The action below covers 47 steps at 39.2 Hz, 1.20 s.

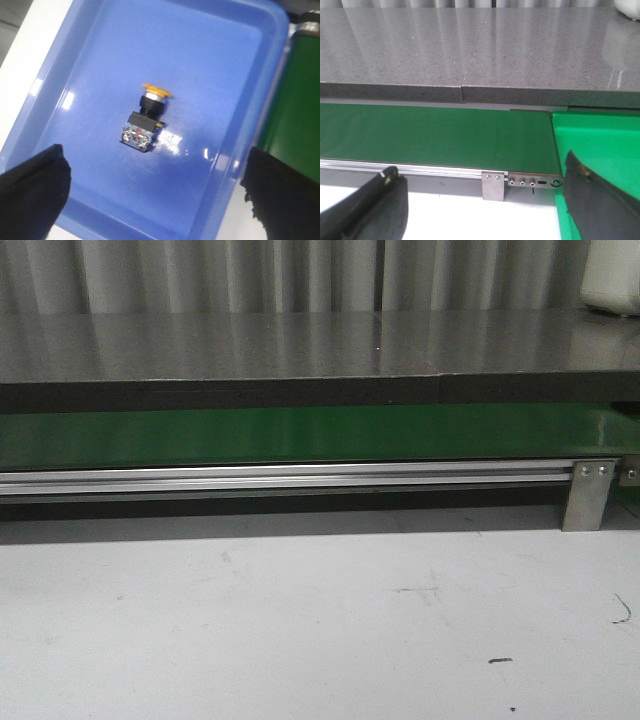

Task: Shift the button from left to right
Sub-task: 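Close the left gripper on the button body and lift it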

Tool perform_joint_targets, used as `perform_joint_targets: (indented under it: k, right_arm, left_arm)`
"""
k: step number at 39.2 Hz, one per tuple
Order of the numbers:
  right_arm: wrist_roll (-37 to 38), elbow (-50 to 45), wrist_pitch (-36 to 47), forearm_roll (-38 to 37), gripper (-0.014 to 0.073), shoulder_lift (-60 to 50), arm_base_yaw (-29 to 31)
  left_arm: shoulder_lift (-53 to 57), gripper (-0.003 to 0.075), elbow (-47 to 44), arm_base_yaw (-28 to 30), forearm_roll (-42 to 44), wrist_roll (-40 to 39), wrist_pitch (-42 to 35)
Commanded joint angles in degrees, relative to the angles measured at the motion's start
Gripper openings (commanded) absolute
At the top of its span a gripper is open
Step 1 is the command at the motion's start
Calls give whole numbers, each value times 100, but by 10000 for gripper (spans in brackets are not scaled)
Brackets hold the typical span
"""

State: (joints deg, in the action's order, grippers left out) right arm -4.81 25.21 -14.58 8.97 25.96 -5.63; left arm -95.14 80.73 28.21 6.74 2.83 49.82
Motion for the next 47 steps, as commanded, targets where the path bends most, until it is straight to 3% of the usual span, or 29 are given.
perform_joint_targets:
  k: [1,6,21,33,38,47]
  right_arm:
    - [-32,214,494,22,645,68,-6]
    - [-32,214,494,22,645,68,-6]
    - [-32,214,494,22,645,68,-6]
    - [-32,214,494,22,645,68,-6]
    - [-32,214,494,22,645,68,-6]
    - [-32,214,494,22,645,68,-6]
  left_arm:
    - [-165,669,214,82,240,-34,-170]
    - [-680,669,469,134,786,-34,99]
    - [-2125,669,1283,191,891,33,214]
    - [-2536,657,1454,197,902,135,240]
    - [-2536,534,1465,197,914,168,282]
    - [-2536,132,1485,197,914,264,455]
